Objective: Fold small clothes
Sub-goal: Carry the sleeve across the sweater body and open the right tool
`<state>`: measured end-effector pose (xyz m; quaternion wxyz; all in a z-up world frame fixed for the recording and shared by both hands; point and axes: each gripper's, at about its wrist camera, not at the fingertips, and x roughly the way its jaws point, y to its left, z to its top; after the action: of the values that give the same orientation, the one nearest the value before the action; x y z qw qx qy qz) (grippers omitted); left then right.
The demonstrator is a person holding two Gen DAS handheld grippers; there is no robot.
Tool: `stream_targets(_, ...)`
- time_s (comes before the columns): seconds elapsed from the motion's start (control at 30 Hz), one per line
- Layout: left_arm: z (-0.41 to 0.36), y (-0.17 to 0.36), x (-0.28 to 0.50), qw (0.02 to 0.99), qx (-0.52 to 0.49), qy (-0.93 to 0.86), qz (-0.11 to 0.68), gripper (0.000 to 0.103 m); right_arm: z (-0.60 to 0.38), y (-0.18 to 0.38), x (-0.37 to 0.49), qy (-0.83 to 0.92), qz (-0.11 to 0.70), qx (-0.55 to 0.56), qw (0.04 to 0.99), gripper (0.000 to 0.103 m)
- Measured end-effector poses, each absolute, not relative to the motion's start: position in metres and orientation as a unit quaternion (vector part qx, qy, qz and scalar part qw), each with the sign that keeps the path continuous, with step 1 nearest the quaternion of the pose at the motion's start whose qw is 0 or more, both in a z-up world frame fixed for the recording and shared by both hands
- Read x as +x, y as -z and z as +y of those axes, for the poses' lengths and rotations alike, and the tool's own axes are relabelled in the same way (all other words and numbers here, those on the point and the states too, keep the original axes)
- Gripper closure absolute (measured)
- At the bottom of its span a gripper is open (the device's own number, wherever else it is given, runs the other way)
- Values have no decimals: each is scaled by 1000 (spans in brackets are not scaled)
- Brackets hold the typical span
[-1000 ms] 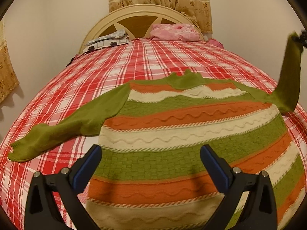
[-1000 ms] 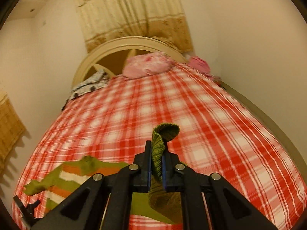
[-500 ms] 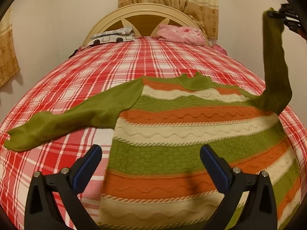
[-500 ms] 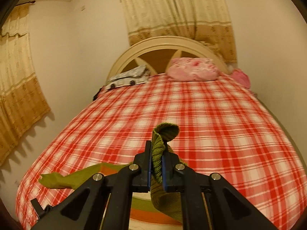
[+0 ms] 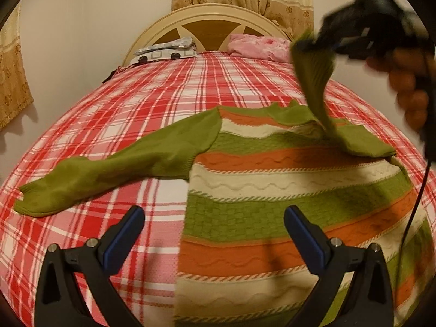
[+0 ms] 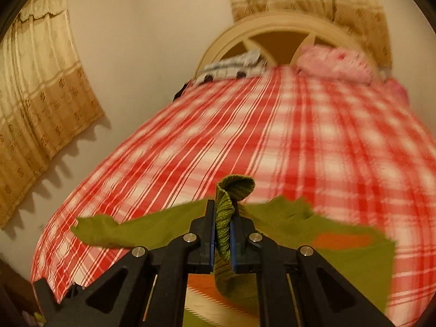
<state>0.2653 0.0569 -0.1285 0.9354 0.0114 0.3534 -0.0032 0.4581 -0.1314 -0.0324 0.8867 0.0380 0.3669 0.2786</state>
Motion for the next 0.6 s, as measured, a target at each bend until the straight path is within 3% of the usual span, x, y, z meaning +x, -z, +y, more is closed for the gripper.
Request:
stream_targets(0.07,58,127,266,935,17,3,354,0,-111,65,465,-294,406,33,864,94)
stream_targets(0.13,60,127,266,934,18,3,356,0,-101,98,464,-298,441,25,846,85)
stream_targets(0.2,62,127,269,932,16,6,361,0,-103,119,454,-315,463,29,828,38)
stream_targets(0.6,49,115,333,929,51,-41,364,0,-247,106,410,-198,404,11,893,37)
